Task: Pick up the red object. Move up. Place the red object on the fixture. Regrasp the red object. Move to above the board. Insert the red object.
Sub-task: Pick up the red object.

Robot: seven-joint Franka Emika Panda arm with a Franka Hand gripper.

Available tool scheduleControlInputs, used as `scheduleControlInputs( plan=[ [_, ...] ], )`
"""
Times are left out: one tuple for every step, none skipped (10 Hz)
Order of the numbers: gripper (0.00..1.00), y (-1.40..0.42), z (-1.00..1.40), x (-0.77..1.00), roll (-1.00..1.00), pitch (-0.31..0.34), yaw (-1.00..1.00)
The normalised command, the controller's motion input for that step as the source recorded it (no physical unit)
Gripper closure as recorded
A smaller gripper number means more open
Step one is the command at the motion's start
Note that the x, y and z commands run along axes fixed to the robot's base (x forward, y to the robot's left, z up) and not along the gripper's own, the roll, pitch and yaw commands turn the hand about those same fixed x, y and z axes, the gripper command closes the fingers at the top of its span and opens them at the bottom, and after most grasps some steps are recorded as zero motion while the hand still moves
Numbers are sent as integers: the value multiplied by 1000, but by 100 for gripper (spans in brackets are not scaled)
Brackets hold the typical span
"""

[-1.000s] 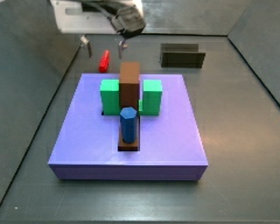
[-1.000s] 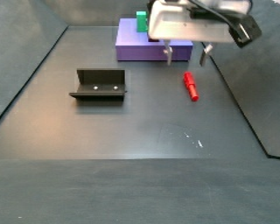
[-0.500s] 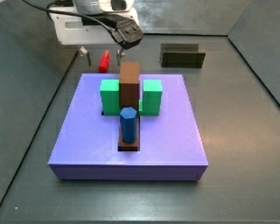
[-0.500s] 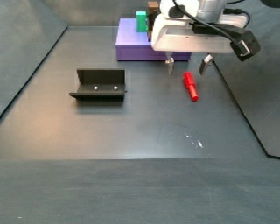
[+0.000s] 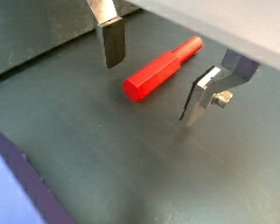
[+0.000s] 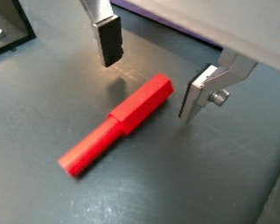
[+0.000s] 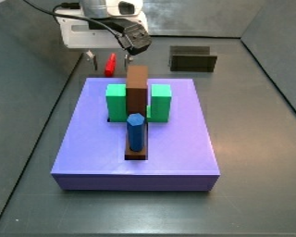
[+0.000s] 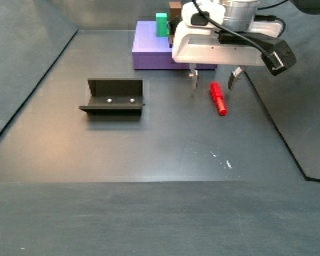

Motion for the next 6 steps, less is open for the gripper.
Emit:
scheduleControlInputs(
  plan=[
    [0, 74, -163, -66, 6, -23, 0],
    [0, 0, -154, -11, 0, -31, 0],
    [0, 0, -46, 0, 0, -11, 0],
    [0, 0, -29, 0, 0, 0, 0],
    [0, 0, -40, 0, 0, -4, 0],
    [0, -17, -26, 0, 0, 0, 0]
  ],
)
